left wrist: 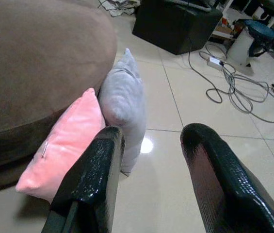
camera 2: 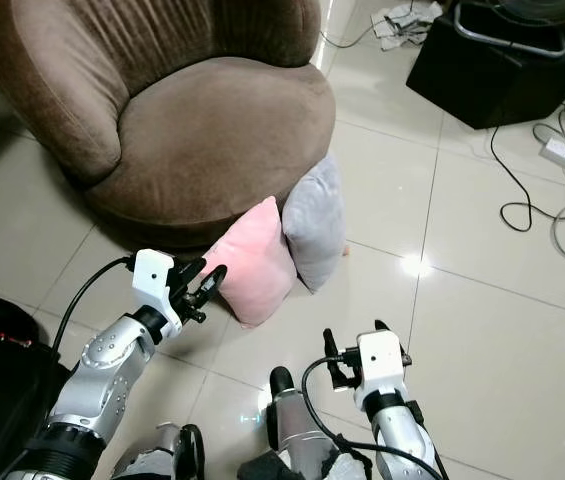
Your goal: Move the pillow to the sofa from floor
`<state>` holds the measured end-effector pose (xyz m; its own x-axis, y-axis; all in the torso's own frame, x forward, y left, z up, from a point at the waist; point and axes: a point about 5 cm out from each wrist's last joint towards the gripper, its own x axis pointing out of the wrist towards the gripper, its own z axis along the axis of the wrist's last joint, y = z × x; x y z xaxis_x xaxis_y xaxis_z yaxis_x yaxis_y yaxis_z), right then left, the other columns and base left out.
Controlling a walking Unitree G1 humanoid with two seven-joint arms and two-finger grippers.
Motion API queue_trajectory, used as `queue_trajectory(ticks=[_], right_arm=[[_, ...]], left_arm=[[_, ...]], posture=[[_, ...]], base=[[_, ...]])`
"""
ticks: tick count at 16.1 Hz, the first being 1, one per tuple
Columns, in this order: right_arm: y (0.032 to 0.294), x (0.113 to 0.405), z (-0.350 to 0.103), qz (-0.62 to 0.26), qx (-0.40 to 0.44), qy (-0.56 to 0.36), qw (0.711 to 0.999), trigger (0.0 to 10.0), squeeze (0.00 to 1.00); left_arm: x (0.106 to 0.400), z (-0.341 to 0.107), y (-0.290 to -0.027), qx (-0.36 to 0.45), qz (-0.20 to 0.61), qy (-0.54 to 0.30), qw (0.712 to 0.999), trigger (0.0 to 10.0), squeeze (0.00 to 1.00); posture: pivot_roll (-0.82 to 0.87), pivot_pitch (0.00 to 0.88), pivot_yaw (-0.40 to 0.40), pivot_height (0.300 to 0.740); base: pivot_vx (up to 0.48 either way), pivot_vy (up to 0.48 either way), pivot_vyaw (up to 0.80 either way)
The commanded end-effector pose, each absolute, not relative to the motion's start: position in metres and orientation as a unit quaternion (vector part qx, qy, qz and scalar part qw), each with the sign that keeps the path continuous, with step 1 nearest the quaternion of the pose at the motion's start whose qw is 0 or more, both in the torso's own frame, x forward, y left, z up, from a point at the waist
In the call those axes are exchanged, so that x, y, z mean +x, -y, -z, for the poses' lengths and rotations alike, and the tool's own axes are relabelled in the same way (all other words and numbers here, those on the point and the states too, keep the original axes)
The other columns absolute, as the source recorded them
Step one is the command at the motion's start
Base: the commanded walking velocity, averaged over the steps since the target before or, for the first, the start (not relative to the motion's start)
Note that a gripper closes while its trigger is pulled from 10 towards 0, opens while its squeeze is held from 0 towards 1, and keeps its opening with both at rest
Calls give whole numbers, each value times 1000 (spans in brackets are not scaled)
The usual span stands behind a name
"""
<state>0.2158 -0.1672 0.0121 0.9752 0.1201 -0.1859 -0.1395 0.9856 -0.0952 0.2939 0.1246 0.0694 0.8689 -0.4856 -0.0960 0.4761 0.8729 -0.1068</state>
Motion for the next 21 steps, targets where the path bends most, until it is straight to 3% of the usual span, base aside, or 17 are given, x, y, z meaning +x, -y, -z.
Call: queue_trajectory(ticks=[1,10,11,12,21], right_arm=[[169,210,-5,-58,-47,-109,991,10000,0],[167,211,-4,-55,-71,-114,989,10000,0],[167,212,-5,-53,-74,-113,989,10000,0],[167,213,-7,-51,-75,-112,990,10000,0],[159,218,-17,-53,-79,-104,990,10000,0]], left_arm=[[293,-65,-126,-26,250,-74,965,10000,0],[293,-63,-126,-8,264,-78,961,10000,0],[294,-64,-127,-8,257,-72,964,10000,576],[294,-65,-127,-2,253,-67,965,10000,1000],[297,-64,-131,12,253,-65,965,10000,1000]], posture=[[-6,296,-13,736],[-5,269,-9,736],[-4,267,-9,736],[-4,262,-9,736],[3,254,3,736]], base=[[0,0,-519],[332,119,-464],[0,0,0],[0,0,0],[0,0,0]])
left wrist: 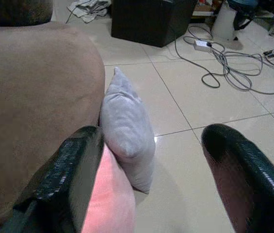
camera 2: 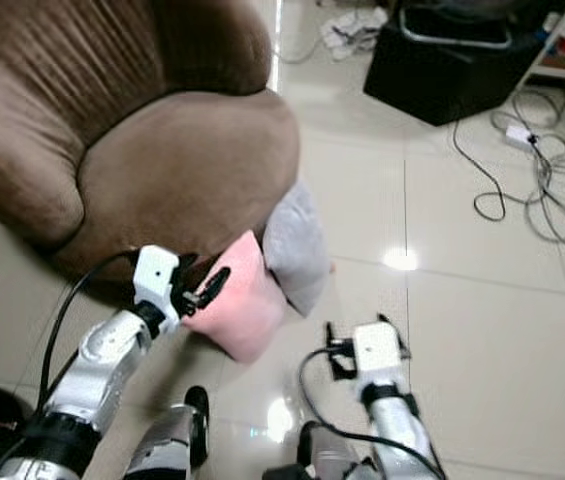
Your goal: Move the pillow to the sofa from floor
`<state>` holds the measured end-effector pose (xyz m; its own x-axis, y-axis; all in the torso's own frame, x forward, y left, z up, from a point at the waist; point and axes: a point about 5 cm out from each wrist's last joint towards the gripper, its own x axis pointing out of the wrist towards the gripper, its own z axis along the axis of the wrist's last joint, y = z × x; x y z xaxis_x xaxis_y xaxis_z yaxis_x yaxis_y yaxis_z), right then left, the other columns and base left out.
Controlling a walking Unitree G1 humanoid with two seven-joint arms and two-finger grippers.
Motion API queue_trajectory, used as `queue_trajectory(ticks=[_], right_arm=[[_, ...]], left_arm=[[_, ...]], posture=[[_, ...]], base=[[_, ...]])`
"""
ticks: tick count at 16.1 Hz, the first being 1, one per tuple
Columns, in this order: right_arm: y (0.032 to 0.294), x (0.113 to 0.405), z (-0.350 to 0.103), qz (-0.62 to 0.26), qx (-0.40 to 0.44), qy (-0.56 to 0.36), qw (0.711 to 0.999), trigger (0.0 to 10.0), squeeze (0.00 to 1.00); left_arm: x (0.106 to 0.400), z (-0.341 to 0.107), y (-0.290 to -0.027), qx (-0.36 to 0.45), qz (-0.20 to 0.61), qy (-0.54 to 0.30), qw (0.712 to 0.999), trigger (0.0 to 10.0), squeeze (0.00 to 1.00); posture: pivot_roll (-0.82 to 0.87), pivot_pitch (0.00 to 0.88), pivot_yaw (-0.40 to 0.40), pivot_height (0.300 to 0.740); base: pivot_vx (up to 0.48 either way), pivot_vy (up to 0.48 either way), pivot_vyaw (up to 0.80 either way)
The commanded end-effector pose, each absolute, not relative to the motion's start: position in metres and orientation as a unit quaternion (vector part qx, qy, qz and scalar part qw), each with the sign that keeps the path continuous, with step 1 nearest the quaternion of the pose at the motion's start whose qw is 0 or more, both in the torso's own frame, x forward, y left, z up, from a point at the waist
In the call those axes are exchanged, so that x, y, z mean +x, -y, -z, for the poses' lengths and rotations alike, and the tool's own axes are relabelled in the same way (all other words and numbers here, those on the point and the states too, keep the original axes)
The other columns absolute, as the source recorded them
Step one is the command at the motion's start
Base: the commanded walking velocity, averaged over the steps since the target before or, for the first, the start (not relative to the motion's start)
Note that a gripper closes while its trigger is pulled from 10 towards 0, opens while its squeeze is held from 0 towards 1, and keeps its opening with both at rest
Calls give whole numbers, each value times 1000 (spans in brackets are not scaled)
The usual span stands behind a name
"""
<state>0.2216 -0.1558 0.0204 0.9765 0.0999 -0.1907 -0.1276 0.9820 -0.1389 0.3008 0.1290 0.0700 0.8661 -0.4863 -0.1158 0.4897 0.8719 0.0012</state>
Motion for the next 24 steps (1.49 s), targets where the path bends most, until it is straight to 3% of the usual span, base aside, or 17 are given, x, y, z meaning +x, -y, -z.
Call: queue_trajectory(ticks=[1,6,7,21,24], right_arm=[[157,218,-19,-53,-78,-102,990,10000,0],[151,218,-30,-55,-76,-93,991,10000,0],[151,219,-38,-54,-72,-78,993,10000,0],[148,222,-49,-55,-75,-80,992,10000,0],[149,220,-47,-58,-76,-82,992,10000,0]], left_arm=[[296,-64,-132,12,254,-66,965,10000,1000],[296,-62,-134,13,253,-73,965,10000,1000],[295,-60,-132,-38,253,-94,962,10000,1000],[299,-66,-131,13,261,-73,962,10000,1000],[298,-65,-129,21,267,-77,960,10000,1000]], posture=[[5,255,3,736],[8,256,5,736],[8,256,5,736],[11,267,14,736],[8,267,14,736]], base=[[0,0,0],[0,0,0],[0,0,0],[0,0,0],[0,462,0]])
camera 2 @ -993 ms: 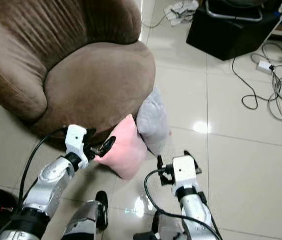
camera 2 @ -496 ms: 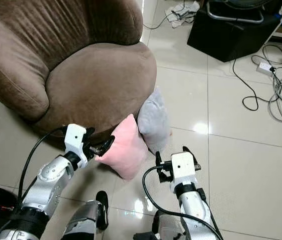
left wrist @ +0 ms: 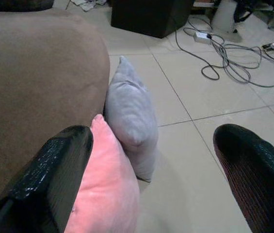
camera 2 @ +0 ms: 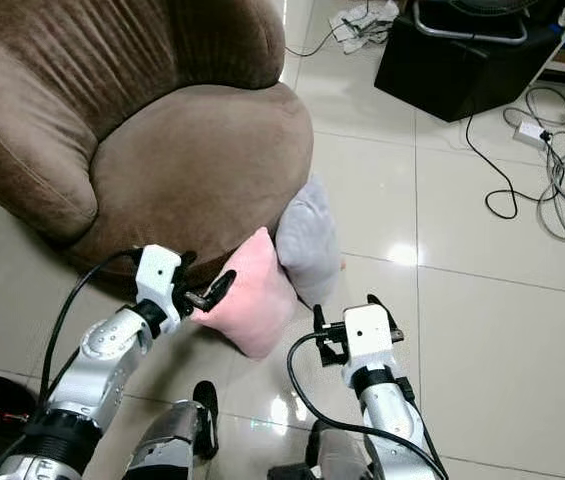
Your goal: Move the pillow to the sofa from floor
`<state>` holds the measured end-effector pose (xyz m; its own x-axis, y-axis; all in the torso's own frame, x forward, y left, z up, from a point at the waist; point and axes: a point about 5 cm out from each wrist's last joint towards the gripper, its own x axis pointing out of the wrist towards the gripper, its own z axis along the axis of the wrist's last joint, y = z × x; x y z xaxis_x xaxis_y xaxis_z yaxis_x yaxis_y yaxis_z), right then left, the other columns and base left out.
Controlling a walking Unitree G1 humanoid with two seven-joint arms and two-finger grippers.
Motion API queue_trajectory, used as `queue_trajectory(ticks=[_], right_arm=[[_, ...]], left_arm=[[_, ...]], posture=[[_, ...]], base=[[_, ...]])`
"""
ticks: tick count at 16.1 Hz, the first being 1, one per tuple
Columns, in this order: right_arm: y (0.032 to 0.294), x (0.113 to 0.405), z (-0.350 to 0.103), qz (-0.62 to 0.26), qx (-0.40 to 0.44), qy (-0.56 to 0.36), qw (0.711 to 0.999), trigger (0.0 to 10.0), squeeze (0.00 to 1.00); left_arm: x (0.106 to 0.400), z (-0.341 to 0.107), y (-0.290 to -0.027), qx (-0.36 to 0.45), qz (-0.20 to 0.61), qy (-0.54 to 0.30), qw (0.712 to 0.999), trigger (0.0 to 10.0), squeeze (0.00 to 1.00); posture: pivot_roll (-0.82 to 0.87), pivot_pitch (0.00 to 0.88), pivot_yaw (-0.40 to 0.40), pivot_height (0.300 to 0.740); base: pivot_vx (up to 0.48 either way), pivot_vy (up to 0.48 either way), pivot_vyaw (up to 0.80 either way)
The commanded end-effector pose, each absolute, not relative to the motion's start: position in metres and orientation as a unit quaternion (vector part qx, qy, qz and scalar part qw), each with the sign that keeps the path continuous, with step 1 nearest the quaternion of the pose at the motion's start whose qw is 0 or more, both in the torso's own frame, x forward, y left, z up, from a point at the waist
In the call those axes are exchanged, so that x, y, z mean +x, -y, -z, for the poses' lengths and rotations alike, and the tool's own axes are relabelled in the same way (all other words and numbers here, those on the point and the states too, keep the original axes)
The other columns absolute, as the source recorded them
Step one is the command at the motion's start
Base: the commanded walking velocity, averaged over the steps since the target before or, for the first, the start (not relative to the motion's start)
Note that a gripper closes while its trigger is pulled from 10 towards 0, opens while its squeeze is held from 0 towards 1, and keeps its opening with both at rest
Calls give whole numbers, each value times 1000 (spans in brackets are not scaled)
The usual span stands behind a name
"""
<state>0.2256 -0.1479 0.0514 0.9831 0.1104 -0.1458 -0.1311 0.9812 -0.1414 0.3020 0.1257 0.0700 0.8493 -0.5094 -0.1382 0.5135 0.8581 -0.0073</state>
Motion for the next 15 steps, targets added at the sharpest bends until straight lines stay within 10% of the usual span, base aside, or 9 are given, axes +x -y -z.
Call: queue_trajectory(ticks=[1,7,15], right_arm=[[149,220,-47,-58,-76,-82,992,10000,0],[151,221,-45,-61,-78,-83,992,10000,0],[152,221,-40,-59,-71,-92,991,10000,0]], left_arm=[[298,-65,-129,18,268,-76,960,10000,1000],[299,-66,-128,14,270,-74,960,10000,1000],[300,-65,-129,37,267,-74,960,10000,1000]], posture=[[8,267,12,736],[9,260,6,736],[9,258,4,723]], base=[[0,480,0],[0,480,0],[0,0,-115]])
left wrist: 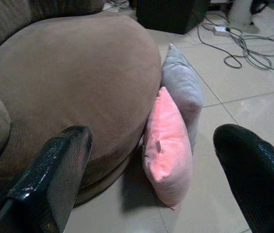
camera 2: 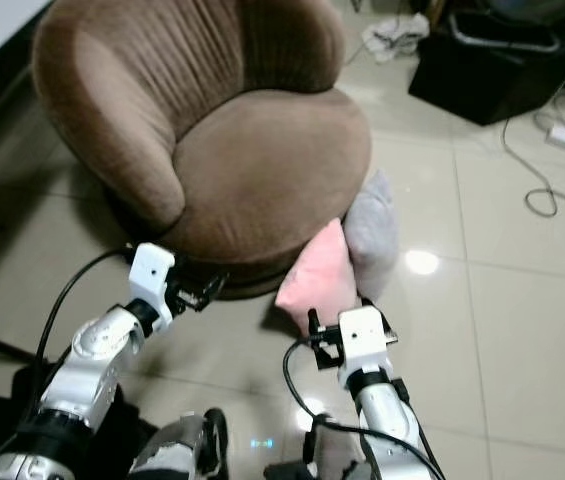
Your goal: Move the pillow to the sofa from floor
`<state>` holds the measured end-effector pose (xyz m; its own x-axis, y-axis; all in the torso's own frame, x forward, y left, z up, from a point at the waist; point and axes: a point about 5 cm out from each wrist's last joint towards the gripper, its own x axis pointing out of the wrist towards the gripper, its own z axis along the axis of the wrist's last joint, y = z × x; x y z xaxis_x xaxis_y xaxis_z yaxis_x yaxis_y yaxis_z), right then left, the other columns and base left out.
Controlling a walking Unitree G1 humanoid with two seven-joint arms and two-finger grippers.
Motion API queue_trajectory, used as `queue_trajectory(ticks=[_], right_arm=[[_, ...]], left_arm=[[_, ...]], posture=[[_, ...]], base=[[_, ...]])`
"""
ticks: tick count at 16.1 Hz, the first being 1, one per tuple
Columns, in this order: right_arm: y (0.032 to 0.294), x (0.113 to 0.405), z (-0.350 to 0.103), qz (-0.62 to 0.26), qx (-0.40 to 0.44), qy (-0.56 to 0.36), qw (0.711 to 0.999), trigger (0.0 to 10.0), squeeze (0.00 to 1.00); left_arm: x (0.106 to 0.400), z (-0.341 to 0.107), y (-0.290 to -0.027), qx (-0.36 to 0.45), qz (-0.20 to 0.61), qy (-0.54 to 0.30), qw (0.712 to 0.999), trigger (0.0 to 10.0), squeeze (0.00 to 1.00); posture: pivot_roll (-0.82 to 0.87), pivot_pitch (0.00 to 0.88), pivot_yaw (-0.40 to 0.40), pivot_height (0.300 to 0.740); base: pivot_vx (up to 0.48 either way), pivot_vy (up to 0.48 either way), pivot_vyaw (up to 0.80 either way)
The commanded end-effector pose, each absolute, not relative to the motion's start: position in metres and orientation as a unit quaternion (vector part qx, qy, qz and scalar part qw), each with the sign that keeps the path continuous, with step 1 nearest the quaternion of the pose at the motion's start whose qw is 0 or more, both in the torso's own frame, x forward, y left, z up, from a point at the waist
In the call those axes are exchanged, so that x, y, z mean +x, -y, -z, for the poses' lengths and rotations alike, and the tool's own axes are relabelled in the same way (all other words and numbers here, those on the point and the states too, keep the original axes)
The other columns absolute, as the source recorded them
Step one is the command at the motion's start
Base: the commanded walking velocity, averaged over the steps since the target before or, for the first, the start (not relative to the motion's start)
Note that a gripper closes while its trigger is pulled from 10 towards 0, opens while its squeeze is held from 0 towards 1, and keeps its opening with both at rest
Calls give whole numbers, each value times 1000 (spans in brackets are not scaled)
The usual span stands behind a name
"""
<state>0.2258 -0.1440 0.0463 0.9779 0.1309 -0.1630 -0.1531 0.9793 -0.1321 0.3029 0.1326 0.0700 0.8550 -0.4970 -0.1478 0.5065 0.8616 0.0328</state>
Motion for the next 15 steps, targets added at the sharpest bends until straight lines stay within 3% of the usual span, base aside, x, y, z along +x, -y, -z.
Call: queue_trajectory(ticks=[1,7,15], right_arm=[[152,221,-40,-58,-69,-94,992,10000,0],[152,222,-38,-52,-64,-94,992,10000,0],[152,222,-39,-56,-69,-91,992,10000,0]], left_arm=[[300,-65,-129,38,268,-74,960,10000,1000],[299,-64,-128,44,273,-75,958,10000,1000],[298,-64,-124,56,284,-72,955,10000,1000]], posture=[[9,259,5,715],[6,267,10,674],[4,278,10,670]], base=[[0,0,-456],[0,0,-457],[0,0,0]])
